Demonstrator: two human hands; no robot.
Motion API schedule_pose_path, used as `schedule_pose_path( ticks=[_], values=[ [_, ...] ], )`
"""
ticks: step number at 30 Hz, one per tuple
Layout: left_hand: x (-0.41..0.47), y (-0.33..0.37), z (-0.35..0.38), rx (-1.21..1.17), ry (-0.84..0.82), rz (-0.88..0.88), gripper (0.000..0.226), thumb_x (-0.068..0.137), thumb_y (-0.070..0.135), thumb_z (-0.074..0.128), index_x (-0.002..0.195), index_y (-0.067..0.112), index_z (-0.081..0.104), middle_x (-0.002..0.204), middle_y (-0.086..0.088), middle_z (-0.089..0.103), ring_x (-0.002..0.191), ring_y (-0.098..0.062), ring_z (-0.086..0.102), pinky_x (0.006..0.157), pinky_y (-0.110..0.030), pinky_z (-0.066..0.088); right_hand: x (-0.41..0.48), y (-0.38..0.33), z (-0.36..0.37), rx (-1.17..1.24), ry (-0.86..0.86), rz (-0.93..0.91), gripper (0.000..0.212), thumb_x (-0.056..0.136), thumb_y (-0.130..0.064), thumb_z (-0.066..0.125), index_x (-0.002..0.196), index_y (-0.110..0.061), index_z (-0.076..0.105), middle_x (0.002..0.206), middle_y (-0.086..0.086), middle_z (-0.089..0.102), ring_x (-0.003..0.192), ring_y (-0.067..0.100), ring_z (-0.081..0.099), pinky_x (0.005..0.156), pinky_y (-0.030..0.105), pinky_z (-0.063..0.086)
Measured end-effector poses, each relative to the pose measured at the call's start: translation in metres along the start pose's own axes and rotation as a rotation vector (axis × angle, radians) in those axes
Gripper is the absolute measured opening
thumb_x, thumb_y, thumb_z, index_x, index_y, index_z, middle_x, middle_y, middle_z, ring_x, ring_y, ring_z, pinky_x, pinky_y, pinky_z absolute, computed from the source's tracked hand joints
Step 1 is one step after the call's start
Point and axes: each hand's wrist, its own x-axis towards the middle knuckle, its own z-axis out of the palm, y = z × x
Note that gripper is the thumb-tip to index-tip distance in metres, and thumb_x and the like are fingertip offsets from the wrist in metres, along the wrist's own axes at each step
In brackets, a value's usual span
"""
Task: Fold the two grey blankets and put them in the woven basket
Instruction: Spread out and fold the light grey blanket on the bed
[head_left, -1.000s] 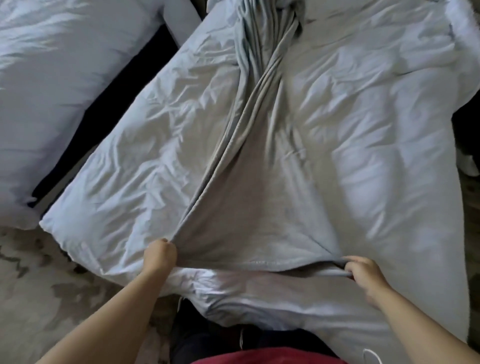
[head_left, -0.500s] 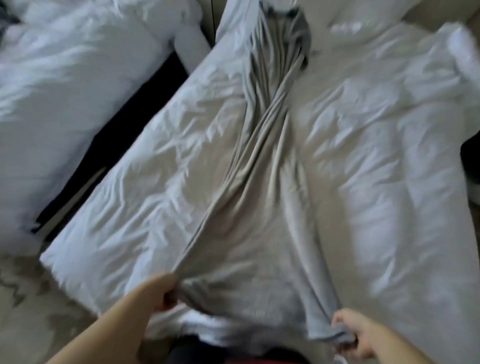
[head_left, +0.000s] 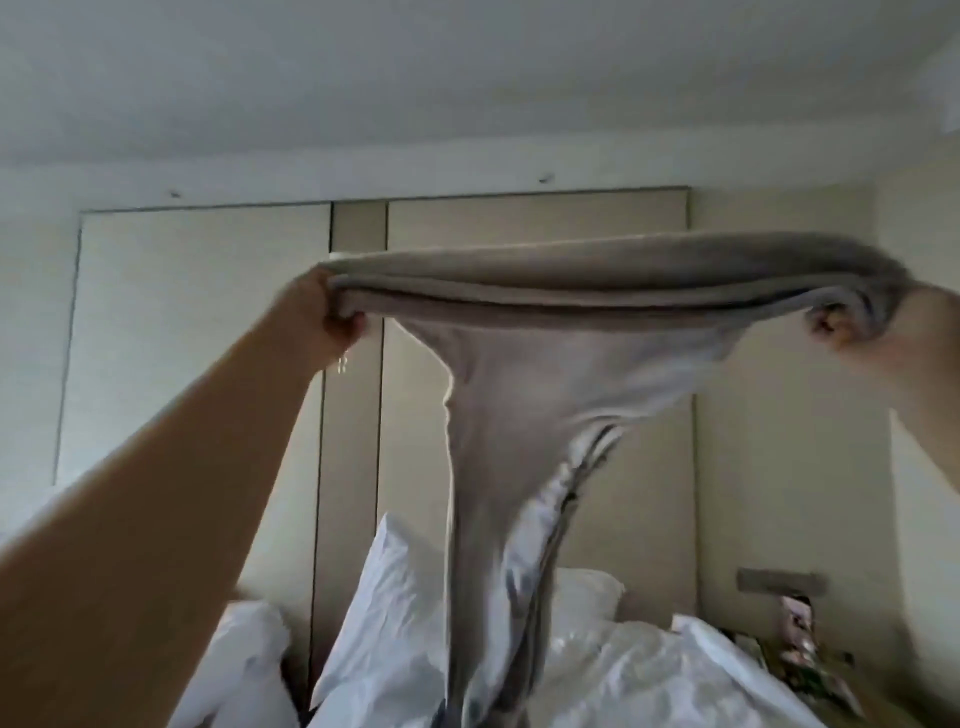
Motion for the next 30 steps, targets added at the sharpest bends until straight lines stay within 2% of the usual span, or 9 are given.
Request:
schedule_pose_path(
  ticks=[2, 4, 7, 9, 10, 14, 18, 24, 30],
  values=[
    [-0.002, -0.010, -0.005, 0.098, 0.064, -0.062, 0.024, 0.090, 0.021, 0.052, 0.066, 0.021, 0.048, 0.039, 0.006, 0.046, 0.037, -0.004, 0.041, 0.046, -0.017, 0.037, -0.020, -0.017, -0.003, -0.047, -0.058, -0.033, 0.051, 0.025, -0.016, 0.063, 0.076, -0.021, 0.060, 0.041, -0.002, 0.052, 0.035, 0.011, 0.042, 0.055, 0.012, 0.044],
    [-0.012, -0.037, -0.022, 0.157, 0.132, -0.130, 0.013, 0.090, 0.026, 0.056, 0.078, 0.022, 0.052, 0.061, 0.002, 0.055, 0.053, -0.007, 0.049, 0.052, -0.021, 0.040, -0.045, -0.009, -0.014, -0.058, 0.050, 0.047, 0.055, 0.017, -0.015, 0.064, 0.072, -0.020, 0.059, 0.041, 0.000, 0.053, 0.036, 0.012, 0.045, 0.054, 0.018, 0.040],
    [-0.031, -0.089, -0.058, 0.133, 0.184, -0.178, 0.006, 0.092, 0.023, 0.055, 0.095, 0.018, 0.055, 0.078, -0.004, 0.055, 0.065, -0.014, 0.052, 0.044, -0.018, 0.047, -0.090, 0.019, -0.038, -0.133, 0.160, 0.192, 0.035, 0.051, -0.007, 0.070, 0.081, -0.015, 0.053, 0.050, 0.007, 0.060, 0.046, 0.018, 0.054, 0.050, 0.020, 0.044],
    [-0.053, -0.130, -0.083, 0.133, 0.228, -0.232, 0.008, 0.092, 0.020, 0.057, 0.086, 0.015, 0.056, 0.076, -0.008, 0.055, 0.063, -0.017, 0.053, 0.038, -0.017, 0.047, -0.116, 0.042, -0.061, -0.175, 0.256, 0.280, 0.008, 0.081, -0.006, 0.057, 0.083, -0.012, 0.052, 0.066, 0.014, 0.059, 0.059, 0.022, 0.054, 0.052, 0.024, 0.048],
    [-0.067, -0.152, -0.097, 0.152, 0.266, -0.270, 0.010, 0.091, 0.018, 0.058, 0.082, 0.013, 0.055, 0.074, -0.009, 0.055, 0.062, -0.018, 0.053, 0.038, -0.018, 0.048, -0.130, 0.057, -0.077, -0.204, 0.294, 0.331, 0.010, 0.091, -0.007, 0.047, 0.083, -0.011, 0.052, 0.073, 0.014, 0.055, 0.064, 0.022, 0.052, 0.057, 0.028, 0.047],
    [-0.140, -0.243, -0.163, 0.299, 0.388, -0.495, 0.016, 0.094, 0.020, 0.057, 0.083, 0.009, 0.051, 0.068, -0.010, 0.048, 0.048, -0.019, 0.048, 0.030, -0.019, 0.041, -0.210, 0.110, -0.144, -0.323, 0.438, 0.563, 0.023, 0.097, -0.008, 0.037, 0.077, -0.009, 0.049, 0.073, 0.012, 0.045, 0.064, 0.023, 0.045, 0.056, 0.030, 0.045],
    [-0.240, -0.328, -0.230, 0.463, 0.468, -0.761, 0.013, 0.095, 0.019, 0.054, 0.101, 0.009, 0.049, 0.079, -0.012, 0.049, 0.062, -0.022, 0.048, 0.048, -0.027, 0.042, -0.325, 0.151, -0.211, -0.431, 0.635, 0.789, 0.019, 0.095, -0.002, 0.039, 0.080, -0.007, 0.050, 0.074, 0.014, 0.047, 0.066, 0.026, 0.047, 0.068, 0.033, 0.041],
    [-0.414, -0.392, -0.310, 0.734, 0.441, -1.170, 0.010, 0.093, 0.012, 0.055, 0.087, 0.005, 0.051, 0.076, -0.016, 0.050, 0.059, -0.023, 0.048, 0.046, -0.023, 0.041, -0.516, 0.169, -0.283, -0.597, 0.889, 1.172, 0.020, 0.094, 0.000, 0.036, 0.078, -0.005, 0.047, 0.071, 0.017, 0.043, 0.058, 0.029, 0.039, 0.054, 0.037, 0.032],
    [-0.495, -0.387, -0.344, 1.065, 0.120, -1.325, 0.008, 0.091, 0.003, 0.053, 0.090, -0.005, 0.055, 0.072, -0.017, 0.050, 0.058, -0.025, 0.049, 0.043, -0.023, 0.038, -0.640, 0.158, -0.265, -0.685, 1.044, 1.328, 0.019, 0.093, -0.001, 0.036, 0.078, -0.003, 0.048, 0.066, 0.020, 0.053, 0.055, 0.032, 0.050, 0.046, 0.029, 0.045]
  ],
)
